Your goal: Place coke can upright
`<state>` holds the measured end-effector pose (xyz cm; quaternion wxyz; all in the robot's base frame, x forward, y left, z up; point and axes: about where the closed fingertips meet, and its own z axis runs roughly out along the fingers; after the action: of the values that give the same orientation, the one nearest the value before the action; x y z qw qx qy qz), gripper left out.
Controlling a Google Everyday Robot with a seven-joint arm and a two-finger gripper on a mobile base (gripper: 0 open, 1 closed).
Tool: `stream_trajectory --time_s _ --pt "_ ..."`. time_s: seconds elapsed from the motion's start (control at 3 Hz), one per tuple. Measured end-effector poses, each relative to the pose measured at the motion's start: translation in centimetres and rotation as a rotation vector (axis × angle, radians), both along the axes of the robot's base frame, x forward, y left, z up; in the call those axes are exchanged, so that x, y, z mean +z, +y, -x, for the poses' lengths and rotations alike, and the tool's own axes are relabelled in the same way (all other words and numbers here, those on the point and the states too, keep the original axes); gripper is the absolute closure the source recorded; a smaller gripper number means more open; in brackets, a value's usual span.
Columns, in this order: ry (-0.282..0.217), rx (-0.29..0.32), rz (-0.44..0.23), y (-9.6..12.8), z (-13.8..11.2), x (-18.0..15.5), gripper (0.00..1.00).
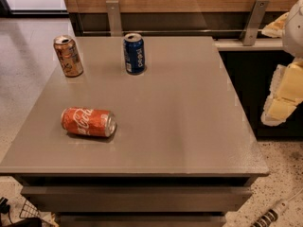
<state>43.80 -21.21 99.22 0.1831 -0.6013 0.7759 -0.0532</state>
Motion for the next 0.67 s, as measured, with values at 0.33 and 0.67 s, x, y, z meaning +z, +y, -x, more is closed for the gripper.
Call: stream_trajectory --time_s 0.33,0.67 --pt "0.0 0.0 0.0 0.0 0.0 0.0 0.0" --pt "-0.01 0.016 -0.007 1.5 -1.3 0.3 0.0"
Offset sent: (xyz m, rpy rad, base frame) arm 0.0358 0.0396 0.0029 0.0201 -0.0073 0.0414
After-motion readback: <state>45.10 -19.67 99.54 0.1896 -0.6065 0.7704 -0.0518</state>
